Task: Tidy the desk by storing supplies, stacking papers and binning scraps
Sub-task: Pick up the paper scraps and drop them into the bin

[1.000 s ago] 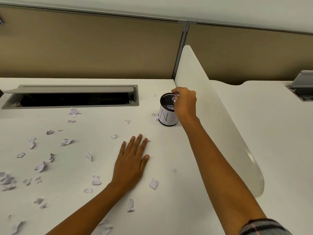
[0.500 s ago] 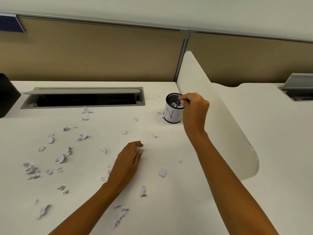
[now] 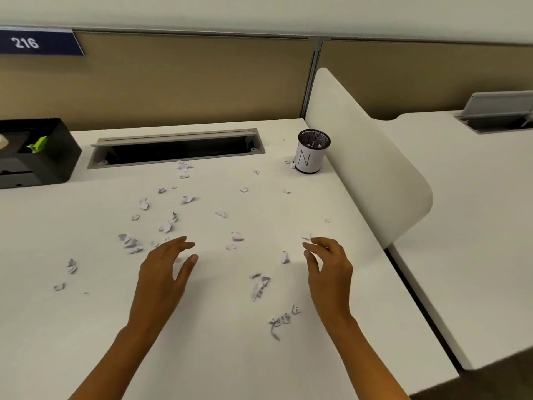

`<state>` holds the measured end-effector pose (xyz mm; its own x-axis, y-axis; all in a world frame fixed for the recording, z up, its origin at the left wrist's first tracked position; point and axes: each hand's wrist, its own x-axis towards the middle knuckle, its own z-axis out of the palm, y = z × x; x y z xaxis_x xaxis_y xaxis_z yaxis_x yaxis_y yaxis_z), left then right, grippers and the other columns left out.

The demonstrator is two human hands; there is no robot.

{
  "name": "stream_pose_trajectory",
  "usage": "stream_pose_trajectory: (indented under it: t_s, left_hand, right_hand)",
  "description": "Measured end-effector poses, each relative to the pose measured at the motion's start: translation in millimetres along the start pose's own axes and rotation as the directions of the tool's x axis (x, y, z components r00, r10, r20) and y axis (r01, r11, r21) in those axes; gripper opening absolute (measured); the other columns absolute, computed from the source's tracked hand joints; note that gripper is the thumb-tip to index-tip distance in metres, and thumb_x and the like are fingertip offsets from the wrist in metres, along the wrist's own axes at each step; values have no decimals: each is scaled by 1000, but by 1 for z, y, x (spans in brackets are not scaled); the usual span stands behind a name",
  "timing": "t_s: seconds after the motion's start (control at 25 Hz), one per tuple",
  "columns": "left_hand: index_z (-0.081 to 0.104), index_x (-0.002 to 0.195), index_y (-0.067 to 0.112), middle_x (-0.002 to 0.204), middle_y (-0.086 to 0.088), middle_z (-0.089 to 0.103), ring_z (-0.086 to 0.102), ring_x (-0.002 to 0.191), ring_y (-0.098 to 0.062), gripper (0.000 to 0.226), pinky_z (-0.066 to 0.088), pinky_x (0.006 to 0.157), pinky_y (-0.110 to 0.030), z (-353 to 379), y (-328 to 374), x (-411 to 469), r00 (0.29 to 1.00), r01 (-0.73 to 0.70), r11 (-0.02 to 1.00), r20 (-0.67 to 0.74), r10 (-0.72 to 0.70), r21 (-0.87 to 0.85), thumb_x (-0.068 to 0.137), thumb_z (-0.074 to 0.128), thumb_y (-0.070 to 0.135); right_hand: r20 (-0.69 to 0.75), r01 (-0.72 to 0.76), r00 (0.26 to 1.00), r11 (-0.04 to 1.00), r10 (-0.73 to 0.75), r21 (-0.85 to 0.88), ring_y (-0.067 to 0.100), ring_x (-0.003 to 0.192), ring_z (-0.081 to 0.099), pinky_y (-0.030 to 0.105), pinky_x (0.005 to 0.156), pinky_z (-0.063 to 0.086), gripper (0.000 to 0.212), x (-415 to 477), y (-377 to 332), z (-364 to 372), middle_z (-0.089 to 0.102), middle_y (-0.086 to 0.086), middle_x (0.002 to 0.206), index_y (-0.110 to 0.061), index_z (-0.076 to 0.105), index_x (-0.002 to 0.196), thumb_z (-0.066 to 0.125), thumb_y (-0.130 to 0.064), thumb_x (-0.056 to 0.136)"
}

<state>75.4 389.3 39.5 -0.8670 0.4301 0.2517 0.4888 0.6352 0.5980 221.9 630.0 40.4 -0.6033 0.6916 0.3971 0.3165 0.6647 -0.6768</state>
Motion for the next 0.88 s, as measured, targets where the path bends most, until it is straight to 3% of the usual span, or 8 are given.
stream_pose_trajectory:
  t_s: [0.08,0.16,0.32,0.48,0.56,0.64,0.8,0.88]
  left_hand:
    - [61,119,19,134,-6,54,48,126,-29,41,37,103,-53,-16,-29,-13,998,51,993,17,-53,104,87,53,42]
    - [56,126,20,146,-10,41,33,136,-37,52,28,106,-61,-26,-55,-25,991,130,964,14,-136,232,86,52,52]
    - [27,146,25,158,-11,-3,-7,141,-44,89,4,107,-66,-51,-84,-47,892,429,845,-7,-451,320,71,50,67]
    - [11,148,24,155,-17,-11,-10,139,-49,118,1,107,-67,-61,-103,-50,841,514,805,10,-541,297,54,31,91]
    - [8,148,21,154,-24,-5,-6,139,-50,127,0,109,-63,-59,-110,-47,844,509,810,17,-536,291,46,16,96]
    - [10,148,16,152,-28,6,2,139,-49,127,3,111,-60,-56,-110,-41,880,450,848,21,-474,281,49,11,95]
    - [6,150,15,156,-19,9,5,144,-35,111,5,116,-53,-46,-99,-37,940,265,936,154,-303,230,66,22,85]
    - [4,150,16,157,-13,7,4,145,-28,107,3,116,-47,-36,-93,-48,956,126,965,230,-180,230,69,17,85]
  right_hand:
    - [107,-96,990,995,97,-8,12,116,51,25,99,44,24,-35,0,5,58,-1,123,-17,66,112,61,-14,89]
    - [201,-166,965,986,167,-24,10,132,34,23,108,30,36,-62,-1,10,43,-5,141,-21,55,128,56,-24,92]
    - [266,-119,953,986,147,-119,7,143,3,32,119,8,58,-103,-18,36,10,-8,156,-22,22,147,44,-37,96]
    - [266,-26,958,959,104,-282,16,145,6,33,118,1,67,-103,-38,69,8,2,157,-18,13,149,19,-53,92]
    - [285,-18,952,953,109,-303,18,145,7,32,118,0,69,-96,-49,81,10,4,157,-16,14,149,15,-53,91]
    - [348,-16,932,970,102,-241,17,145,8,28,118,0,60,-93,-64,89,13,3,157,-15,15,149,23,-45,97]
    - [449,120,892,987,-60,-106,12,144,7,22,116,-2,48,-108,-85,94,15,-3,155,-15,25,146,34,-13,99]
    - [473,187,872,979,-126,-84,4,141,-4,21,117,-7,64,-121,-84,91,5,-9,152,-14,21,147,33,11,89]
